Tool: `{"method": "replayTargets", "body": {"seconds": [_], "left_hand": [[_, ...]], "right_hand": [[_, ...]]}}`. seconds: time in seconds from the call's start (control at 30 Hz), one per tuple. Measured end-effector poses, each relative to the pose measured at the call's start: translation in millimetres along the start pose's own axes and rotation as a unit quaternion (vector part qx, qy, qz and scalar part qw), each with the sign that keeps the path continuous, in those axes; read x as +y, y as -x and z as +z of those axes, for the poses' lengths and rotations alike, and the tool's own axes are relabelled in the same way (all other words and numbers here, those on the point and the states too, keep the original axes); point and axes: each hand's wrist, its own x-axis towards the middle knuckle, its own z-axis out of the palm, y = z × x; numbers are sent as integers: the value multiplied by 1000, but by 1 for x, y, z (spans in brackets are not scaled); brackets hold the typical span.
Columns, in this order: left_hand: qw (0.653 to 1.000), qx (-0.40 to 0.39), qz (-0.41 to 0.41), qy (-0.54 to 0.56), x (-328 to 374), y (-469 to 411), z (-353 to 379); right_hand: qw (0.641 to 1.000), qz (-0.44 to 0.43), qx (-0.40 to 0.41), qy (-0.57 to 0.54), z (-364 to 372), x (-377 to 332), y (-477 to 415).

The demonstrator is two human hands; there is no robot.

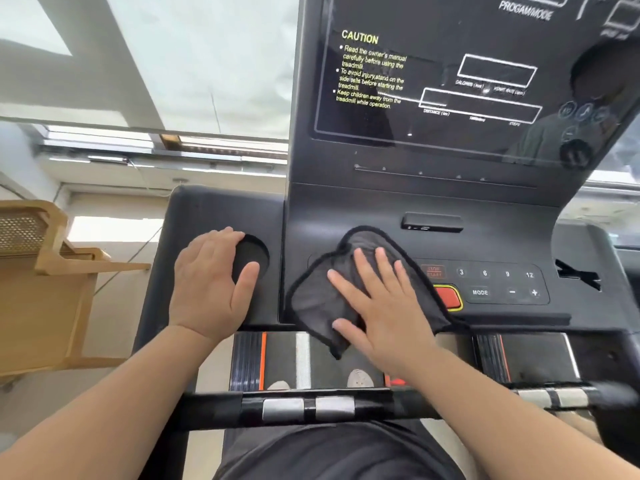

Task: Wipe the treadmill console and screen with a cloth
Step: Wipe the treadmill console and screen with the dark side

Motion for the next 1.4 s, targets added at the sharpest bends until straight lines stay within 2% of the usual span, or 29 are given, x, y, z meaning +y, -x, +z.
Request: {"method": "replayTargets", "body": {"seconds": [0.1, 0.17, 0.23, 0.3, 0.43, 0.5, 0.67, 0.8, 0.9, 1.07, 1.17, 1.3, 1.4], "left_hand": [[1000, -1, -1, -2, 1, 1, 0], [1000, 0, 0, -1, 1, 1, -1], [1000, -1, 3, -5, 1, 1, -1], [1000, -1, 6, -10, 0, 1, -1], [1000, -4, 5, -11, -1, 0, 2], [1000, -3, 5, -9, -2, 0, 2], [1000, -2, -2, -10, 0, 1, -1], [1000, -10, -14, -20, 3, 0, -2], [999, -13, -14, -27, 4, -1, -1], [999, -11, -12, -41, 3, -3, 1], [999, -13, -18, -46, 4, -4, 1], [998, -16, -23, -63, 8, -4, 1], [993, -38, -37, -105, 12, -7, 1]], "right_hand": [[989, 140, 21, -29, -5, 2, -10], [983, 180, 30, -31, -6, -22, -23], [990, 136, 29, -12, -3, -53, -32], [998, 49, 27, 9, 1, -76, -38], [998, -48, 39, 18, 7, -70, -39], [998, -45, 39, 25, 8, -46, -31], [998, 61, 10, 21, -5, 15, -13], [998, 56, -6, 12, -10, 20, -16], [1000, 28, -9, 10, -15, 8, -32], [995, -97, -8, -4, -22, -13, -70], [988, -150, -21, -2, -17, 6, -57], [990, -141, -12, 15, -12, 62, -24], [992, -126, -7, -4, -14, 74, -25]]}}
